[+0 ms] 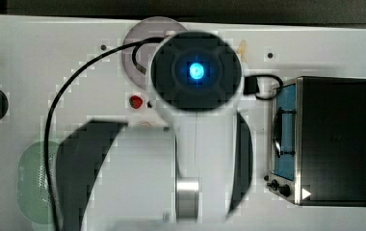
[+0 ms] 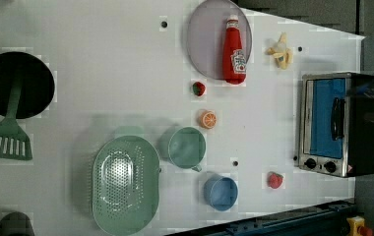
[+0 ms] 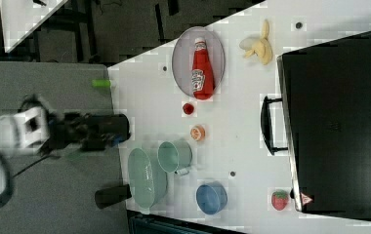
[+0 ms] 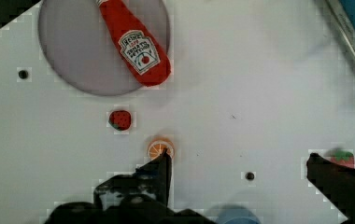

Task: Pick ketchup from plate and place it on table.

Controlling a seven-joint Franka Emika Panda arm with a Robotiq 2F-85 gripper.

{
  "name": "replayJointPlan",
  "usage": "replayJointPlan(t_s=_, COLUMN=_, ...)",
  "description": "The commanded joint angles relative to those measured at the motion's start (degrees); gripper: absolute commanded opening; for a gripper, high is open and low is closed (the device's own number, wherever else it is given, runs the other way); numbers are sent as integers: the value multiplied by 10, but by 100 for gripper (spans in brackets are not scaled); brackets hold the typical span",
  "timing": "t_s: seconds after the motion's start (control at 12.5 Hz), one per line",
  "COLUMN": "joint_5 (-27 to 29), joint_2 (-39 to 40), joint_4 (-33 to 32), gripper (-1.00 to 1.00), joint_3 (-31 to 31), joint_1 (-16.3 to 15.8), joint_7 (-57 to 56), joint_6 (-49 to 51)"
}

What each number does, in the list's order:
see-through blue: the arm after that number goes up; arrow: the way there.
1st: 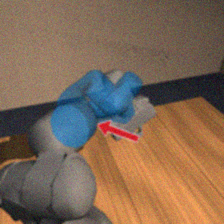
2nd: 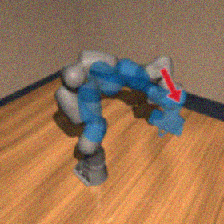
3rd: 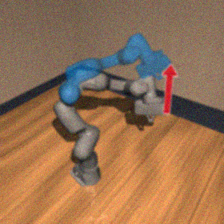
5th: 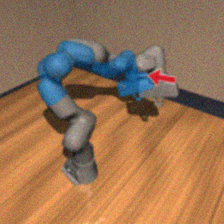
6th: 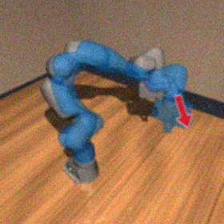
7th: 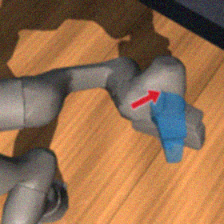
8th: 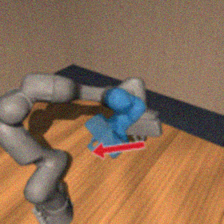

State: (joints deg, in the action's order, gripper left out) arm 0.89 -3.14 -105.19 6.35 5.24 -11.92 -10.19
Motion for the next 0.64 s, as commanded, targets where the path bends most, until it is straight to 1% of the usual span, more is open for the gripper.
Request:
replayJointPlan(t_s=0.08, joint_5=7, joint_2=80, joint_4=-24, gripper=100, joint_3=2, joint_1=6, joint_7=-90, joint_6=-32)
replayJointPlan(t_s=0.64, joint_5=6, joint_2=201, joint_4=-18, gripper=100, joint_3=22, joint_1=-3, joint_7=-246, joint_6=-165)
